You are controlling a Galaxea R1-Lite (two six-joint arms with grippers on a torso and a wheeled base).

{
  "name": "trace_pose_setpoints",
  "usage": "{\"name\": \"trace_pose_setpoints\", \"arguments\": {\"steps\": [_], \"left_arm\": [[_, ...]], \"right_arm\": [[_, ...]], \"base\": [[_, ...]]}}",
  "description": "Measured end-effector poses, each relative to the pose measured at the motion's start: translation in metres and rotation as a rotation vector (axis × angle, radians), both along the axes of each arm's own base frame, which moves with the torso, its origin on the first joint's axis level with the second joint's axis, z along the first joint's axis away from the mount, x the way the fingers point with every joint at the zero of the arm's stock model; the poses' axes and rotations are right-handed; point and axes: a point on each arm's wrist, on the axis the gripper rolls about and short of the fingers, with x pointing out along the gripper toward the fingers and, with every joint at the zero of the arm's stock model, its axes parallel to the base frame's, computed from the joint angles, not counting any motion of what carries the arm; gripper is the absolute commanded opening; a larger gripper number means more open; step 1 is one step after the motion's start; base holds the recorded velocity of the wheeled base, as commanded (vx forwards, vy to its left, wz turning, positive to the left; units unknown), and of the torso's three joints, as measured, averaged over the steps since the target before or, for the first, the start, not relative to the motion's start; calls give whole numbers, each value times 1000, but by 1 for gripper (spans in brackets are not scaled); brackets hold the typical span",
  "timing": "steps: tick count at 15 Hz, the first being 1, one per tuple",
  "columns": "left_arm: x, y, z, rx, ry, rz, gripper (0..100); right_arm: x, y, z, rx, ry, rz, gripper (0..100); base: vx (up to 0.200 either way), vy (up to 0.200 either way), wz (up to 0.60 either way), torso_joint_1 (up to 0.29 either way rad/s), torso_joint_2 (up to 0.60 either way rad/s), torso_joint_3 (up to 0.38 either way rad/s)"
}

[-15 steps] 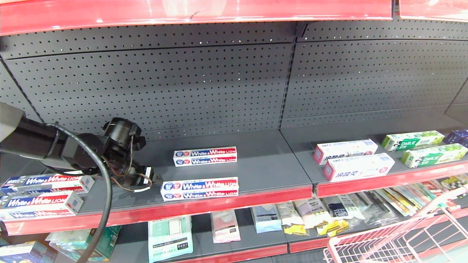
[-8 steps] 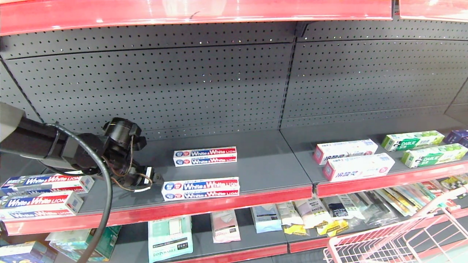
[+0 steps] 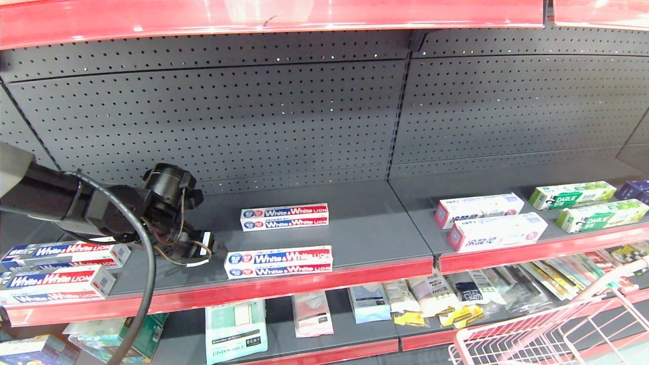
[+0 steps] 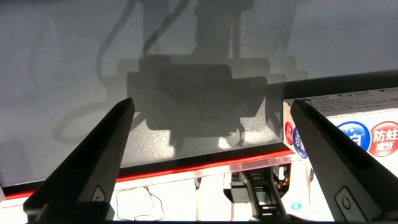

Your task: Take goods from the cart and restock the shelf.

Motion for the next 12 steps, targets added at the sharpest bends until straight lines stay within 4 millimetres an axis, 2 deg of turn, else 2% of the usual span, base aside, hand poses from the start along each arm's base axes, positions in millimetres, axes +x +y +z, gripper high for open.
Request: {"name": "trace_pose_setpoints", "arguments": {"steps": [8, 12], "left_arm": [[0, -1, 1, -10, -5, -3, 100], [-6, 7, 14, 44, -46, -65, 100]], "right_arm": [[0, 0, 0, 0, 0, 0, 100], [0, 0, 0, 0, 0, 0, 100]], "base": [[0, 0, 0, 0, 0, 0], [0, 0, 0, 0, 0, 0]]}}
